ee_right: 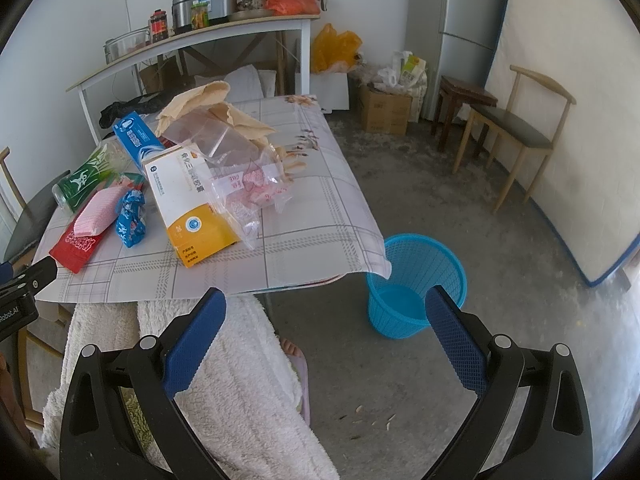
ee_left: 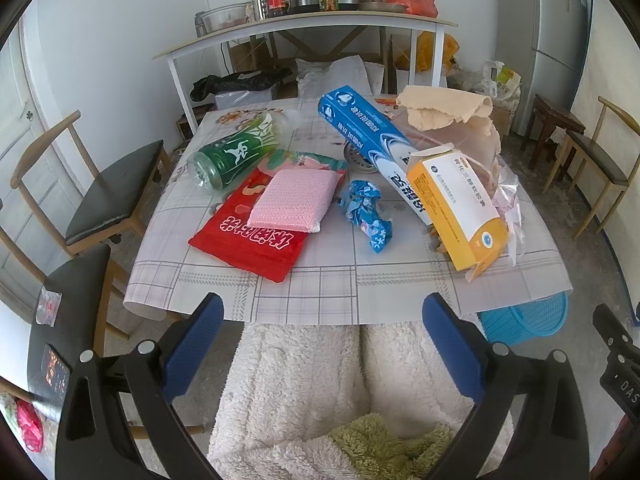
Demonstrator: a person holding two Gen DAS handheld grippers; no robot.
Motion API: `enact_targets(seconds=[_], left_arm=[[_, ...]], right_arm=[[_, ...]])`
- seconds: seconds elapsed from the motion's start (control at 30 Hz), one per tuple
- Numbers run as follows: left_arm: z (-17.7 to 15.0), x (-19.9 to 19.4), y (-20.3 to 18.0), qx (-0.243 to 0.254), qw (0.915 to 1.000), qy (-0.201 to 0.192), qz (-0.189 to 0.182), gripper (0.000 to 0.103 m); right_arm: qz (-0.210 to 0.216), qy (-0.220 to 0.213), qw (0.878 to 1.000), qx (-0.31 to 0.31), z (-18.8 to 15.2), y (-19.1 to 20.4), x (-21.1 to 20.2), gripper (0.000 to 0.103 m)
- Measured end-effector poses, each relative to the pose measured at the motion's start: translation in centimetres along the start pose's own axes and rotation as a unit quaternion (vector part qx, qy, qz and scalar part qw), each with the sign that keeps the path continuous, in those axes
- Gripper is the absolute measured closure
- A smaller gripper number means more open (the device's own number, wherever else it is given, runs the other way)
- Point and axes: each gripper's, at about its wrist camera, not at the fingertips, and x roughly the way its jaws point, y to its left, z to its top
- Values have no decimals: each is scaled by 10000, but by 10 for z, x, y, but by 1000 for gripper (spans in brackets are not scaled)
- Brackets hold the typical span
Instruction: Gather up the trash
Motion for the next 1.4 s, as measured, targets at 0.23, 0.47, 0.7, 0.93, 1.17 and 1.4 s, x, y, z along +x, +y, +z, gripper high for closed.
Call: enact_targets(seconds=[0.23, 0.47, 0.7, 0.93, 1.17, 1.4], left_arm=[[1, 0, -1, 1, 10000, 0, 0, 6], [-1, 1, 1, -8, 10000, 9, 1, 6], [-5, 5, 7, -20, 10000, 85, 1, 6], [1, 10, 6, -66, 9998, 161, 8, 6], [7, 20, 15, -181, 9997, 172, 33, 6], [18, 35, 32, -193, 9997, 132, 84, 6]], right_arm=[[9, 2, 10000, 4, -1, -3, -5, 7], [3, 7, 10000, 2, -2, -5, -8, 7], [-19, 29, 10000, 2, -4, -11, -2, 7], [-28, -30, 10000, 4, -2, -7, -4, 7], [391, -127, 9990, -182, 15, -2, -9, 7], [521, -347, 9947, -817, 38, 22, -12, 7]])
